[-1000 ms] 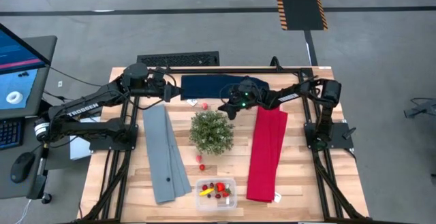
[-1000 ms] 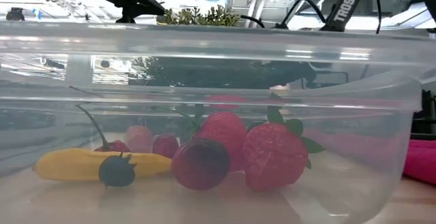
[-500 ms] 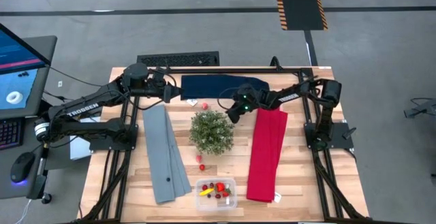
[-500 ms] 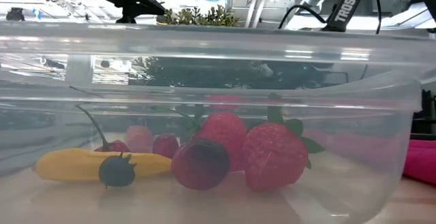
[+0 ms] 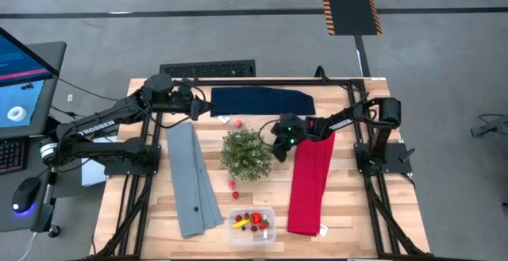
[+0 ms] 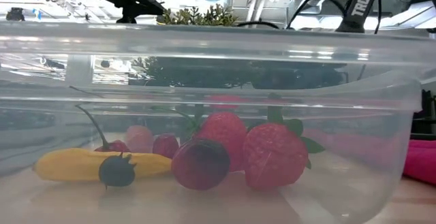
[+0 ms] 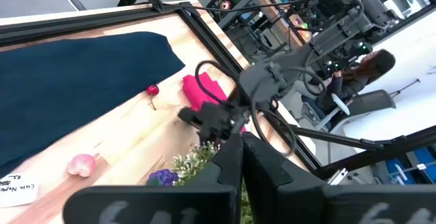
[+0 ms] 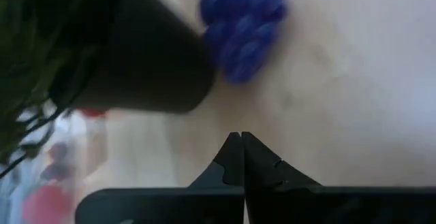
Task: Pick and placing Produce into tupperware
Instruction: Put the grapes into the transparent container
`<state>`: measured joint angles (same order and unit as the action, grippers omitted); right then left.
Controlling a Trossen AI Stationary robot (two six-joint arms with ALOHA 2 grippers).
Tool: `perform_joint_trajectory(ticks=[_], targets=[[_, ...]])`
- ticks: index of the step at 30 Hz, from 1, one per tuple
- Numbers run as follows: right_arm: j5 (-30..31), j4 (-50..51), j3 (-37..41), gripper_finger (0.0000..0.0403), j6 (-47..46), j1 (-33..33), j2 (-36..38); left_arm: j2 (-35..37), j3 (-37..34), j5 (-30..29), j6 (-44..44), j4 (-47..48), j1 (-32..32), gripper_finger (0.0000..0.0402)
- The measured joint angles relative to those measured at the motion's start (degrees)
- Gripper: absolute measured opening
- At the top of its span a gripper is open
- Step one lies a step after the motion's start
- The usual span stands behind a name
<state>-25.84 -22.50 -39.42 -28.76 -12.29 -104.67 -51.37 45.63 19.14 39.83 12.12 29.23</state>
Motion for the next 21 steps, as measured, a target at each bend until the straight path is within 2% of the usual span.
perform_joint_trajectory(ticks=[4, 8, 21], targets=[[0.98, -1.43, 0.11, 0.001, -1.68, 2.18, 0.34, 0.0, 0.0, 0.01, 0.0, 0.0, -0.02, 0.0], [3.12, -7.01, 0.02, 0.001, -2.76, 2.91, -0.63, 0.0, 0.0, -0.16, -0.05, -0.01, -0.02, 0.0], [4.94, -5.87, -1.46, 0.001, -2.16, 2.88, -0.69, 0.0, 0.0, 0.0, 0.02, -0.02, -0.02, 0.0]])
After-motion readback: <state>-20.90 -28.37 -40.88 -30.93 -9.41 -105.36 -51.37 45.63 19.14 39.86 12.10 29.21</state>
